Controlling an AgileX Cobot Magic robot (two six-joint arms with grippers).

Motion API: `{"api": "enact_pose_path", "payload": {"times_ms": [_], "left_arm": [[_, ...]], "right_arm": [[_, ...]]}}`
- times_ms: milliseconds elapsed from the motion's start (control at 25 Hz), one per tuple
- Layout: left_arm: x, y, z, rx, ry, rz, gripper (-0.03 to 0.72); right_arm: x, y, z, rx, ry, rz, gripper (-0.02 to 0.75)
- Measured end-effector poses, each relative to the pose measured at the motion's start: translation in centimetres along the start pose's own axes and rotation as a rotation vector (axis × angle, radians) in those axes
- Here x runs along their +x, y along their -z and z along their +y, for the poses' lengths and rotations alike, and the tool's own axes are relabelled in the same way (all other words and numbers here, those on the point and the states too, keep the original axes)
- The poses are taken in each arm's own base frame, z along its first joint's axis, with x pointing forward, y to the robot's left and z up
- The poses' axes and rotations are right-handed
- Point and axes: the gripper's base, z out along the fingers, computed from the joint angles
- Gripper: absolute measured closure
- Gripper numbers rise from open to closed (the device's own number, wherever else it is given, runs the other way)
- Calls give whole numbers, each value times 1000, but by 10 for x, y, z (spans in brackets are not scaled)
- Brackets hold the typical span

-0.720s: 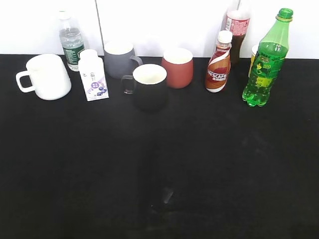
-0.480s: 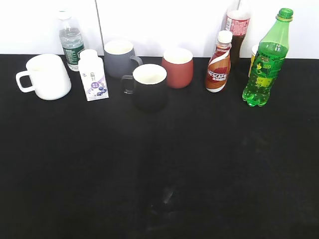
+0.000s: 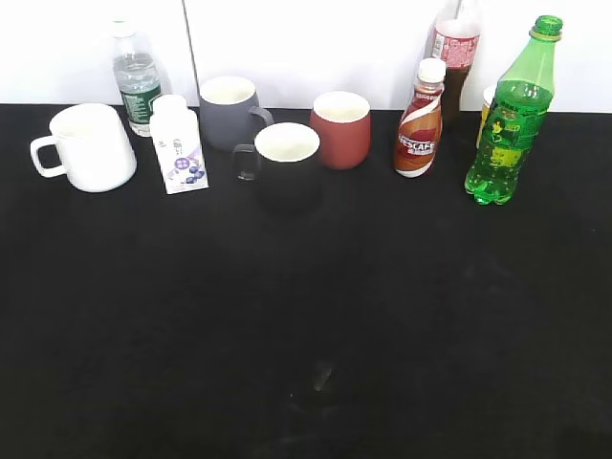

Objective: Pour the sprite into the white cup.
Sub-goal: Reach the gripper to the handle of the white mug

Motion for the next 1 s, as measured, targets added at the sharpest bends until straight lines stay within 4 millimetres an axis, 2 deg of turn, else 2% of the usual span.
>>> {"api": "enact_pose_path", "payload": {"times_ms": [80,120,240,320,520,800,1000], "left_arm": [[43,-47,-1,4,26,98,103],[61,-64,-1,0,37,109,104],[132,-99,1,-37,65,256,125],[159,-122,1,-40,64,295,139],[190,-172,26,-84,57,292,145],[216,-220,31,-62,42,307,146],[230,-252,40,-68,35,306,175]], "right_arm": [[0,0,0,0,0,0,213],[0,0,0,0,0,0,213],[0,0,0,0,0,0,213],[0,0,0,0,0,0,213],[0,0,0,0,0,0,213],[0,0,0,0,0,0,213],[0,0,0,0,0,0,213]]}}
